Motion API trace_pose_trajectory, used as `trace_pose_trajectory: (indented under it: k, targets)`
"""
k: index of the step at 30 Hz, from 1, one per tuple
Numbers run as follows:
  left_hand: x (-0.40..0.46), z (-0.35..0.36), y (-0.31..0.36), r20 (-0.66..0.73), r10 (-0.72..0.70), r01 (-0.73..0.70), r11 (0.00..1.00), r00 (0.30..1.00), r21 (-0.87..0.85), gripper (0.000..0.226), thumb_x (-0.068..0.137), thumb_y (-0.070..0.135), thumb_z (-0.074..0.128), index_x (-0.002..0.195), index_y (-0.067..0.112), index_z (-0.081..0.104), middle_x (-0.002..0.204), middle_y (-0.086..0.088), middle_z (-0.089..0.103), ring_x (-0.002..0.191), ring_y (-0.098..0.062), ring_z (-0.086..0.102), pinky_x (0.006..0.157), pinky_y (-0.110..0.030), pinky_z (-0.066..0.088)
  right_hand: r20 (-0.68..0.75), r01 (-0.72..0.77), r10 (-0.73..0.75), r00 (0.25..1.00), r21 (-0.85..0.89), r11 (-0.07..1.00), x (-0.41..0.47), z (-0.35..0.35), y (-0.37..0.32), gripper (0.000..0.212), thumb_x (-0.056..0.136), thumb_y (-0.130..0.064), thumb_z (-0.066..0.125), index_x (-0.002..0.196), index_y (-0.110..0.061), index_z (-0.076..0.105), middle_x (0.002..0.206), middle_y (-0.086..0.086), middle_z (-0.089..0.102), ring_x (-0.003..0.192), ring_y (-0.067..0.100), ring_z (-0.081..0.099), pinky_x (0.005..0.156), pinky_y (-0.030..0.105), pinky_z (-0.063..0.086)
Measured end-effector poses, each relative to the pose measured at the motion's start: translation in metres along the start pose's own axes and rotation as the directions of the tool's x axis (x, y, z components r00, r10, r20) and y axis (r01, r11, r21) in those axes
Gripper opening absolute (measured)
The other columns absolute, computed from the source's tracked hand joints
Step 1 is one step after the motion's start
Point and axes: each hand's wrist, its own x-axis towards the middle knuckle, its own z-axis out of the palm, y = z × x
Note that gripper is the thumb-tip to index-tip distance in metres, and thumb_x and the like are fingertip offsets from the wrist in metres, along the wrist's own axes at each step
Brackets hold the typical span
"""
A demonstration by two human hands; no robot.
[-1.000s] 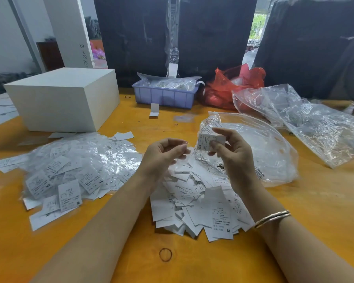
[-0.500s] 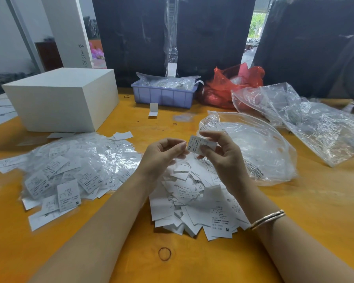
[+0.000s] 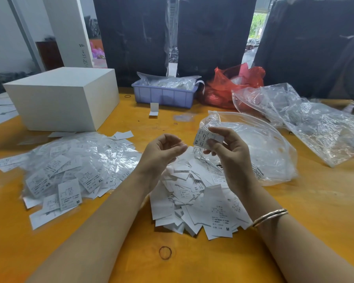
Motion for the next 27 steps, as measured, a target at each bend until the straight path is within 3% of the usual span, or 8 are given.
trace_pose_trajectory:
  k: [4, 8, 15, 20, 27]
  targets:
    - [0.0, 0.0006, -0.0006, 0.03, 0.063, -0.061, 0.997, 0.998, -0.054, 0.027, 0.062, 0.015, 0.074, 0.084, 0.018, 0.059, 0.072, 0.009, 0.067, 0.072, -0.003, 0.062, 0.064, -0.014, 0.048, 0.049, 0.018, -0.016, 0.999, -0.046, 0.999, -0.0016, 0.0021, -0.0021, 0.029, 0.085, 0.01, 0.056, 0.096, -0.016, 0.062, 0.092, 0.011, 0.063, 0.071, 0.004, 0.063, 0.061, 0.015, 0.049]
    - [0.0009, 0.0003, -0.0021, 0.037, 0.093, -0.09, 0.993, 0.995, -0.071, 0.026, 0.064, 0.01, 0.073, 0.086, 0.015, 0.059, 0.074, 0.007, 0.067, 0.076, -0.005, 0.063, 0.07, -0.015, 0.05, 0.073, 0.044, -0.038, 0.997, -0.081, 0.996, -0.0026, 0.0041, -0.0023, 0.029, 0.085, 0.01, 0.056, 0.096, -0.017, 0.062, 0.09, 0.007, 0.063, 0.072, 0.003, 0.063, 0.063, 0.016, 0.051]
    - [0.0023, -0.0008, -0.0041, -0.001, 0.131, -0.131, 0.991, 0.991, -0.006, 0.022, 0.078, 0.0, 0.069, 0.088, 0.016, 0.06, 0.074, 0.009, 0.066, 0.075, -0.001, 0.062, 0.067, -0.012, 0.048, 0.067, 0.104, -0.097, 0.993, -0.122, 0.987, -0.0018, 0.0042, -0.003, 0.029, 0.086, 0.008, 0.057, 0.096, -0.018, 0.061, 0.091, 0.008, 0.063, 0.073, 0.005, 0.064, 0.063, 0.016, 0.051]
    - [0.0023, -0.0003, -0.0042, -0.003, 0.15, -0.15, 0.989, 0.989, 0.02, 0.021, 0.079, -0.001, 0.069, 0.088, 0.016, 0.06, 0.073, 0.011, 0.066, 0.074, 0.0, 0.062, 0.066, -0.011, 0.048, 0.144, 0.213, -0.176, 0.974, -0.311, 0.926, -0.0041, 0.0039, 0.0004, 0.025, 0.086, 0.008, 0.058, 0.1, -0.013, 0.06, 0.096, 0.013, 0.063, 0.083, 0.021, 0.066, 0.066, 0.021, 0.055]
    - [0.0026, -0.0006, -0.0047, -0.005, 0.149, -0.149, 0.988, 0.989, 0.041, 0.02, 0.078, 0.002, 0.07, 0.088, 0.018, 0.061, 0.077, 0.009, 0.065, 0.075, 0.001, 0.062, 0.065, -0.01, 0.047, 0.126, 0.272, -0.242, 0.962, -0.381, 0.884, -0.0039, 0.0029, 0.0023, 0.025, 0.086, 0.006, 0.06, 0.101, -0.013, 0.06, 0.095, 0.015, 0.064, 0.078, 0.022, 0.067, 0.066, 0.021, 0.055]
